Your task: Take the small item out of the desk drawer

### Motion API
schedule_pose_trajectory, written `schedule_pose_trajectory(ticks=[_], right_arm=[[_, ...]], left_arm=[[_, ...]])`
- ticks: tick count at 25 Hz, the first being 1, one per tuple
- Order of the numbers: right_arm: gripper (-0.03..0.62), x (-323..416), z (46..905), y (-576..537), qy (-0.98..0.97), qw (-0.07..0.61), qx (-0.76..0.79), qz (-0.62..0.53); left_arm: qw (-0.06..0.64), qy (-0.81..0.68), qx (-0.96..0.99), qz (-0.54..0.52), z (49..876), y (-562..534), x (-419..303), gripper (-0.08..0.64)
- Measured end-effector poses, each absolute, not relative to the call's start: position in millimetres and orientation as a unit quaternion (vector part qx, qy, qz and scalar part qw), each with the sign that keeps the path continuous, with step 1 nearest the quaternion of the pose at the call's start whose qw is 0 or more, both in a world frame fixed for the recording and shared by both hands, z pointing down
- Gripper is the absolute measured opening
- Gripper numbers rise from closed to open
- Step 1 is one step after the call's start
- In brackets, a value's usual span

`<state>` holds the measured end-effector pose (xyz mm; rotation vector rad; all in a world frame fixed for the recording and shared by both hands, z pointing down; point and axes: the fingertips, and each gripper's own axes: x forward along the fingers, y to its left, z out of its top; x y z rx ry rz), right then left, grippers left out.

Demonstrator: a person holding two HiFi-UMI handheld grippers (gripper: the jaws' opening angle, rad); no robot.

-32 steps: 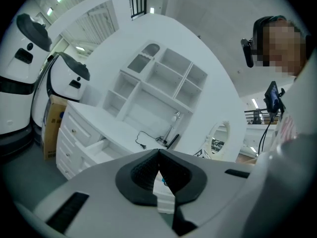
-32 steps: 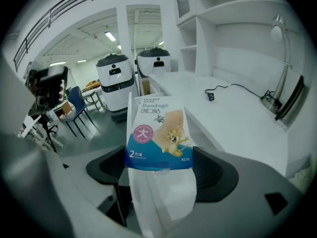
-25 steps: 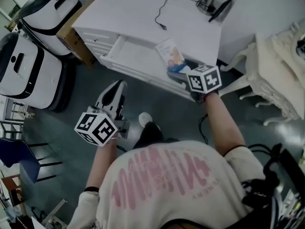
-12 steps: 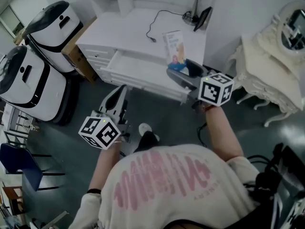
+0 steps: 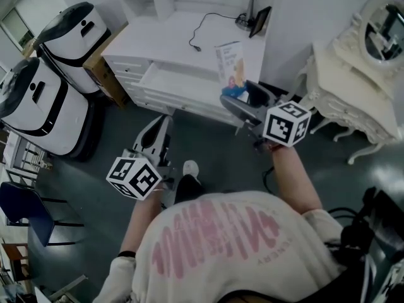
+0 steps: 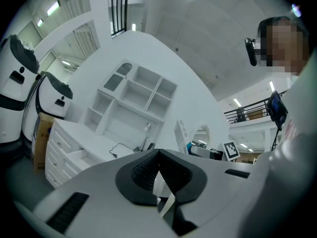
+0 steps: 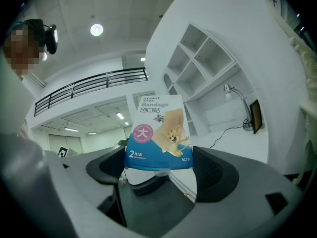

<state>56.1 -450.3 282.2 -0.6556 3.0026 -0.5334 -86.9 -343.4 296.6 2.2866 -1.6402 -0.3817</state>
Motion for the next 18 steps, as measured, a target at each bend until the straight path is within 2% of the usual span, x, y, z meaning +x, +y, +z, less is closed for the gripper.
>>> schedule_pose_trajectory(ticks=[18], right_arm=[[0.437, 76.5, 304.0, -429.4, 0.957, 0.002, -0.222, -0.188]], left_arm=[[0.162, -0.566, 0.799, -0.123, 300.3, -319.0, -72.6, 0.029]])
